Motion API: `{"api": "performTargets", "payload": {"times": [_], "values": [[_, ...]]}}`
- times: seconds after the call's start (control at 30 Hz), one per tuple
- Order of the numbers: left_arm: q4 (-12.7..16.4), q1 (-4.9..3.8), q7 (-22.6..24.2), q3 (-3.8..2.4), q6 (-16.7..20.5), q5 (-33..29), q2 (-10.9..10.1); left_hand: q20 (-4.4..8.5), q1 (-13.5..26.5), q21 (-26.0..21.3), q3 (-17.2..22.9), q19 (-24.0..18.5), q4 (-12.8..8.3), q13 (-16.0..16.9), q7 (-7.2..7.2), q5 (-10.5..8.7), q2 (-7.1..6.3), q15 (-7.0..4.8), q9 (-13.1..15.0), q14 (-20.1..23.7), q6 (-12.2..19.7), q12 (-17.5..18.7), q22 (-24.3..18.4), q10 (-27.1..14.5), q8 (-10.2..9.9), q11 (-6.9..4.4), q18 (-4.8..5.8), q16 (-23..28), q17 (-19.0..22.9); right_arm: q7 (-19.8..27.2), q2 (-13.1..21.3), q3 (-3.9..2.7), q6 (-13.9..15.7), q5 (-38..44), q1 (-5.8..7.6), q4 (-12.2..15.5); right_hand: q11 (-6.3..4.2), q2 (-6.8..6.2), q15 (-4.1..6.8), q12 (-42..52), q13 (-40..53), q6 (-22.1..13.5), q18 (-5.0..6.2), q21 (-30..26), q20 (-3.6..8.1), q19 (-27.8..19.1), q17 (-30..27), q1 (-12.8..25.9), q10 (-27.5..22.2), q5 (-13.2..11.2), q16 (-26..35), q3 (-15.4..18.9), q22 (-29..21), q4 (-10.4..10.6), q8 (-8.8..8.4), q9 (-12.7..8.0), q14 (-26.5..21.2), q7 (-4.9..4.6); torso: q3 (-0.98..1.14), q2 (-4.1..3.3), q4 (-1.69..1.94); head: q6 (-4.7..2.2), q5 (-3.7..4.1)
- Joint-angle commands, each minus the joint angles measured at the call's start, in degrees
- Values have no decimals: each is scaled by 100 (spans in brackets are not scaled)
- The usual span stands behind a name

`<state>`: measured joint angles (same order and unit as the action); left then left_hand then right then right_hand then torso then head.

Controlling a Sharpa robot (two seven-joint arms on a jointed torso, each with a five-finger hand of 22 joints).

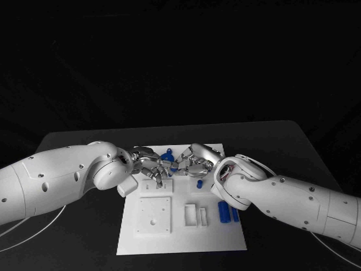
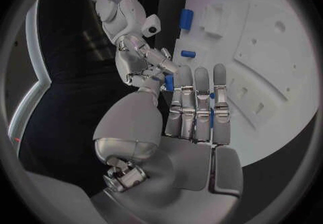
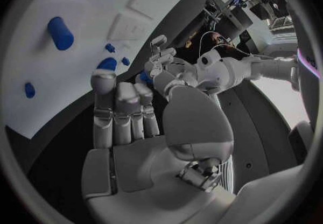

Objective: Assemble the parts on the task board

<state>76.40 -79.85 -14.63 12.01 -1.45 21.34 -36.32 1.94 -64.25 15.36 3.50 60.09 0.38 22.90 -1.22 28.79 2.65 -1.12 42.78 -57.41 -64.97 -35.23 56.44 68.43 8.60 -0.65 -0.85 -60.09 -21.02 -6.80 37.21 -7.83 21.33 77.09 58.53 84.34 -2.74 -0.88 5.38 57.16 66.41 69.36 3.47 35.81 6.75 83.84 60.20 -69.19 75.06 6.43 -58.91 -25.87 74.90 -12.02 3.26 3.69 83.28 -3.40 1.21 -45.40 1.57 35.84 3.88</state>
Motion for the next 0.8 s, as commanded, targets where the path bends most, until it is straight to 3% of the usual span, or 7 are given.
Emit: {"api": "performTargets", "payload": {"times": [0.03,0.17,0.33,0.53,0.8], "values": [[8,0,52,-5,-60,-58,8,11,38,-28,152,-24,0,-16,-8,241,177,12,35,40,58,-6,5,-18,8,-2,85,-24,8,7,-4,-1,-74,58,-2,8,18,41,44,-12,5,397,-43,23,29,232,-2,1,35,2,-20,-25,445,-2,40,13,8,74,1,0,-2,-2,2],[3,0,60,-5,-35,-72,8,10,338,-13,516,-45,-176,-28,-18,296,189,15,125,50,123,-17,45,-21,96,2,84,-35,22,5,-1,-1,-83,58,-3,6,18,41,44,-12,5,397,-43,23,29,232,-2,1,35,2,-20,-25,445,-2,40,13,8,74,-1,2,-3,-2,4],[-1,0,57,-5,-15,-106,7,13,371,-8,673,-47,-245,-29,-30,328,273,12,139,50,146,-25,59,-30,113,4,82,-40,27,3,2,-1,-98,58,-3,3,18,32,40,-15,26,403,-44,25,26,228,-6,4,45,22,-19,-40,445,-16,40,13,9,73,-3,1,3,4,7],[-7,0,50,-5,-11,-127,4,31,453,45,1393,-78,-511,-57,-62,220,233,2,180,52,169,-4,152,-14,153,11,70,-45,32,1,1,-1,-108,59,-3,1,18,32,40,-15,26,403,-44,25,26,228,-6,4,45,22,-19,-40,445,-16,40,13,9,73,-1,1,1,-1,11],[-7,0,63,-5,-48,-133,6,42,526,219,1900,-190,-876,-57,-79,166,440,-11,196,47,114,-16,455,12,179,13,16,-59,28,-2,-4,-1,-132,58,-4,-3,19,31,41,-20,25,402,-44,22,26,227,-9,6,43,27,-17,-40,444,-15,39,13,8,73,-2,-1,-1,-3,23]]}}
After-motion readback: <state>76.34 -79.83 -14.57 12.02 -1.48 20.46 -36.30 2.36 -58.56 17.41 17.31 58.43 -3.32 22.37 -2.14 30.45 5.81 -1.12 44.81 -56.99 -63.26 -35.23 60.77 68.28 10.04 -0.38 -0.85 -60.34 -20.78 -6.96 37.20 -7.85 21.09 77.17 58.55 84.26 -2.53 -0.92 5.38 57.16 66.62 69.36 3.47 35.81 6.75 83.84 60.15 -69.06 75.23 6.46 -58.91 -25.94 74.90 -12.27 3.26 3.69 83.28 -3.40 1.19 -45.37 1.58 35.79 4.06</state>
